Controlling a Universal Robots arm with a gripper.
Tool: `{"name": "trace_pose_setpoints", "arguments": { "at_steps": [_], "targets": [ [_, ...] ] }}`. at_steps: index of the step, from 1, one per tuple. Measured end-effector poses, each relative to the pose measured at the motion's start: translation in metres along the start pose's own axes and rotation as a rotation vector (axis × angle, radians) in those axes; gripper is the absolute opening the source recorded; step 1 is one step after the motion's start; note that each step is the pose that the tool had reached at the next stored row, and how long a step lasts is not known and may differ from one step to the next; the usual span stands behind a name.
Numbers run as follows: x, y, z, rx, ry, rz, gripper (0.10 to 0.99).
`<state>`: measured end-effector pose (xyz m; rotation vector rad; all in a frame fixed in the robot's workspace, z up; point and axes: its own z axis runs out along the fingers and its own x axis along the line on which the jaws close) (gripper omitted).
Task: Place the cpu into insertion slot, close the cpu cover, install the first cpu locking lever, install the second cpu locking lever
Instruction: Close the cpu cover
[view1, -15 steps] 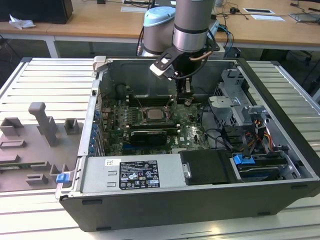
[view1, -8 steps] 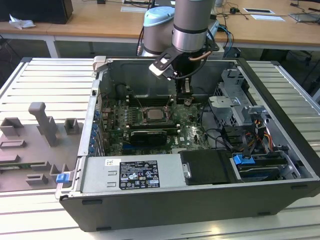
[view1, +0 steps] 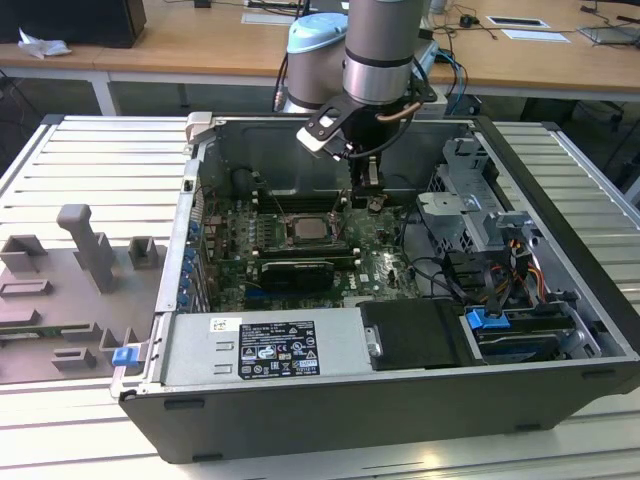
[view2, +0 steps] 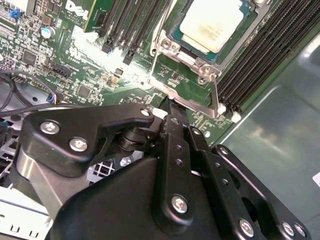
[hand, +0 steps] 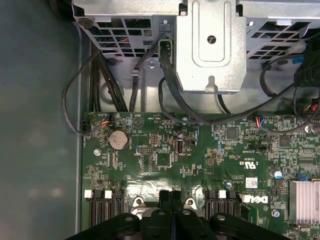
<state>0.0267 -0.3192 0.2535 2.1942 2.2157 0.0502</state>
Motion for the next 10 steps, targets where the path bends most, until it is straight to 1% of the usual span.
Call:
{"name": "trace_pose_setpoints", "arguments": {
  "at_steps": [10],
  "targets": [
    [0.0,-0.0032,-0.0001,0.0,0.0,0.0,0.106]
  ]
}}
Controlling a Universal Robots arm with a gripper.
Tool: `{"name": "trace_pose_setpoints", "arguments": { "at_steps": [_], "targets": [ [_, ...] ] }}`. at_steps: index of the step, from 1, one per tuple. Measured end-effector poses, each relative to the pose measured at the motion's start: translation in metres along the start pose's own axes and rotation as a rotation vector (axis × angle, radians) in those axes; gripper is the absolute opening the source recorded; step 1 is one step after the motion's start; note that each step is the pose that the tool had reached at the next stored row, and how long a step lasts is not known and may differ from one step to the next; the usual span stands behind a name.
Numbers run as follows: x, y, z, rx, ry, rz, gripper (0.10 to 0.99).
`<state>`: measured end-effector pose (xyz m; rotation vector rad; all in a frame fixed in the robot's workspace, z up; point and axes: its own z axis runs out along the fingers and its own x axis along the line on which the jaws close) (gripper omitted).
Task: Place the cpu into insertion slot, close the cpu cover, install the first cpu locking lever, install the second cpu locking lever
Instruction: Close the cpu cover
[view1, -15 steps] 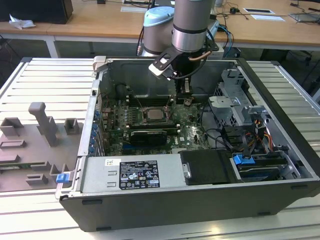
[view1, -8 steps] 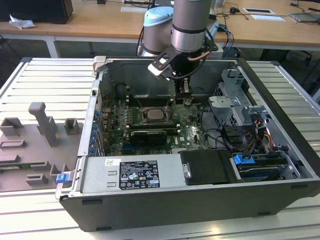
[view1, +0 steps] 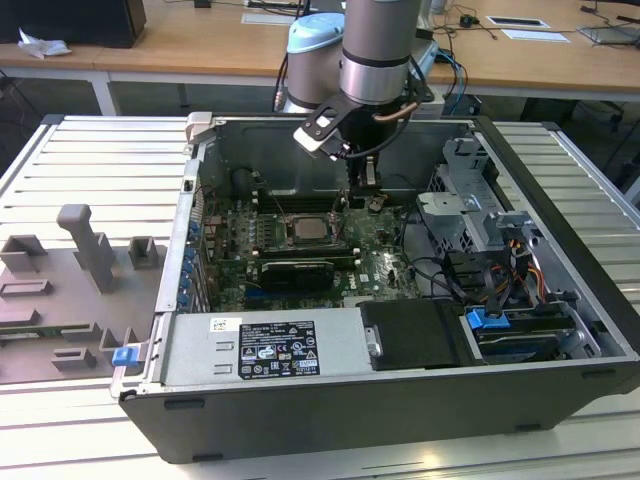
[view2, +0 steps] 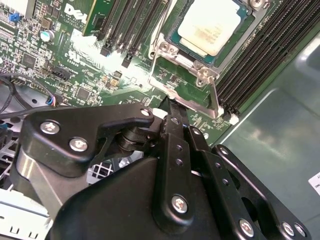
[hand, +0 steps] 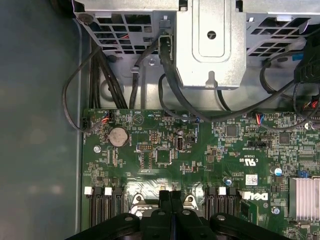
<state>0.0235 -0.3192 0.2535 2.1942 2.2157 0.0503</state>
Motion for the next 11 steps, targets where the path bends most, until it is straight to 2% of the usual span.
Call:
{"name": "trace_pose_setpoints", "arguments": {
  "at_steps": [11],
  "targets": [
    [0.0,-0.0042,-0.0002,0.0,0.0,0.0,0.106]
  ]
}}
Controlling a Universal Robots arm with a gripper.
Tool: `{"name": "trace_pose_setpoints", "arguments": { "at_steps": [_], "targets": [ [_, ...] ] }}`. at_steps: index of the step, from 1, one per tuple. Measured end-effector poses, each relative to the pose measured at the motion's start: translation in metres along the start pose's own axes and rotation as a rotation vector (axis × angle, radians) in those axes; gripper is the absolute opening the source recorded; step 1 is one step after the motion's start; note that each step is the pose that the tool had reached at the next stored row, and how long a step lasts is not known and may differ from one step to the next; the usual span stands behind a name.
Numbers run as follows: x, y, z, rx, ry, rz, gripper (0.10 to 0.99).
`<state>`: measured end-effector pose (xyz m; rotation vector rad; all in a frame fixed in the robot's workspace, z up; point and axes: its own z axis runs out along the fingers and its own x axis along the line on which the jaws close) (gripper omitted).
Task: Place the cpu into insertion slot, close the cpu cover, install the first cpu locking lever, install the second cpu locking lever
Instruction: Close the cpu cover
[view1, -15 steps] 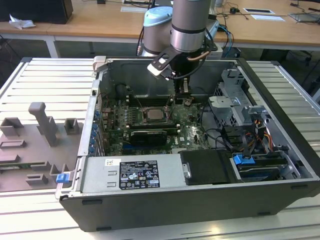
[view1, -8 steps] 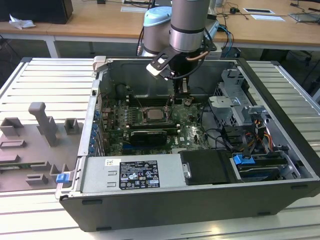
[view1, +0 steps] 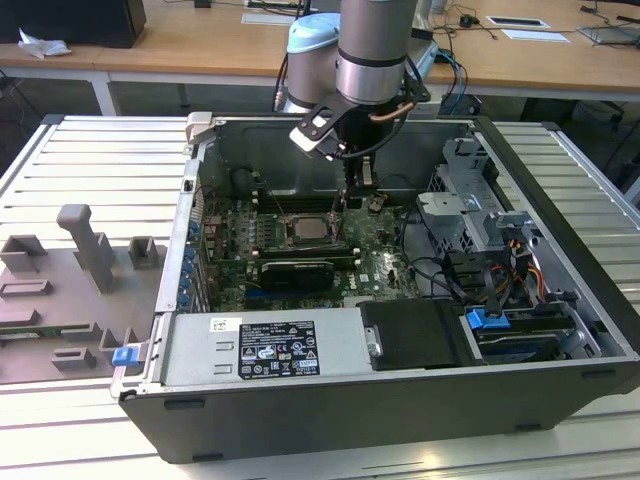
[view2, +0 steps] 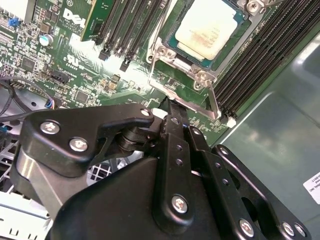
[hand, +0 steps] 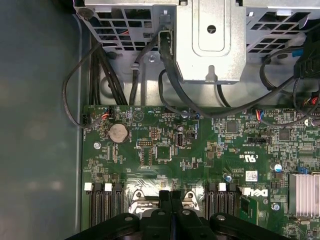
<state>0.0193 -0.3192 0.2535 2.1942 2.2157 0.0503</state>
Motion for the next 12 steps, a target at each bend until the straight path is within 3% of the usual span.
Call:
{"name": "trace_pose_setpoints", "arguments": {
  "at_steps": [12],
  "targets": [
    [0.0,-0.0033,-0.0001,0.0,0.0,0.0,0.106]
  ]
}}
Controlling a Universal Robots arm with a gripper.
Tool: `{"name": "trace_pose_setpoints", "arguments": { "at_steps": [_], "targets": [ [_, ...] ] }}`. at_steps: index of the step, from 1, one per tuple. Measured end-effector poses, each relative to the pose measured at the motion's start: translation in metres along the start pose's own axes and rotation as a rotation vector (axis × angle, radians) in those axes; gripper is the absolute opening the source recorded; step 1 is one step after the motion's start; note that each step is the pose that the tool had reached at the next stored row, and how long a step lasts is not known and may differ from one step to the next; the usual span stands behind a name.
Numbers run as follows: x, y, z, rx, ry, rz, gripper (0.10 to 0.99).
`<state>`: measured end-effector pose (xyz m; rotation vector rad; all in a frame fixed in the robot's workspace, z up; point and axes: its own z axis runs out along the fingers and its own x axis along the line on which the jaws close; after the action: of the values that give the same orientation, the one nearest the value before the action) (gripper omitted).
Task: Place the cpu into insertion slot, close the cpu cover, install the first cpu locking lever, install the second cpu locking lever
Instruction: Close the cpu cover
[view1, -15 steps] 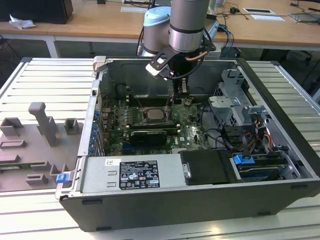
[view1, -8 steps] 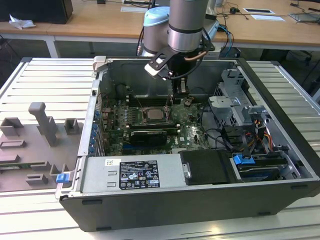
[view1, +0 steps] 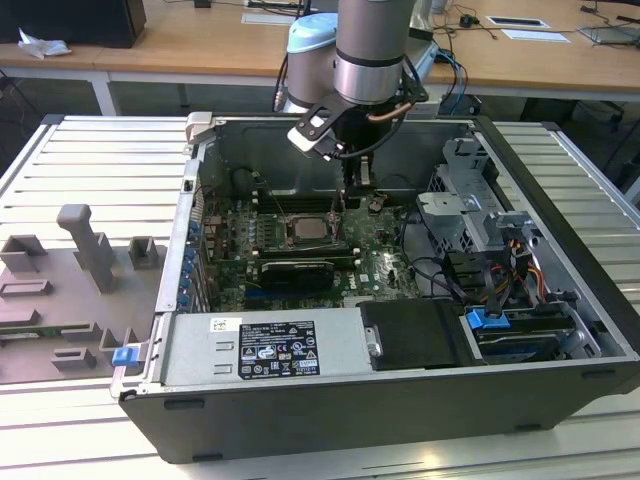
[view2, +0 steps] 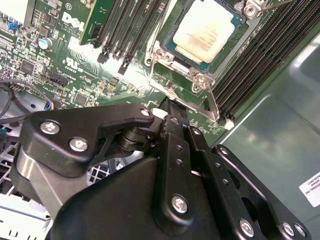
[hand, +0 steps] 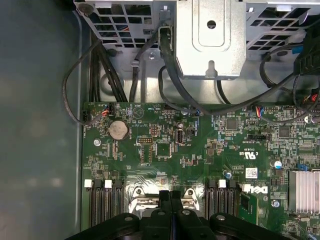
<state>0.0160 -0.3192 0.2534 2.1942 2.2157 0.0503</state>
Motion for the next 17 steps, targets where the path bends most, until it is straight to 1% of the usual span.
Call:
{"name": "trace_pose_setpoints", "arguments": {
  "at_steps": [5,8,11,13,14,17],
  "targets": [
    [0.0,-0.0038,-0.0001,0.0,0.0,0.0,0.106],
    [0.0001,-0.0074,-0.0002,0.0,0.0,0.0,0.106],
    [0.0001,-0.0095,0.0009,0.0,0.0002,0.0,0.106],
    [0.0001,-0.0132,0.0032,0.0,0.0001,0.0,0.106],
    [0.0002,-0.0169,0.0044,0.0,0.0,0.0,0.106],
    [0.0004,-0.0237,0.0062,0.0,0.0,0.0,0.106]
  ]
}}
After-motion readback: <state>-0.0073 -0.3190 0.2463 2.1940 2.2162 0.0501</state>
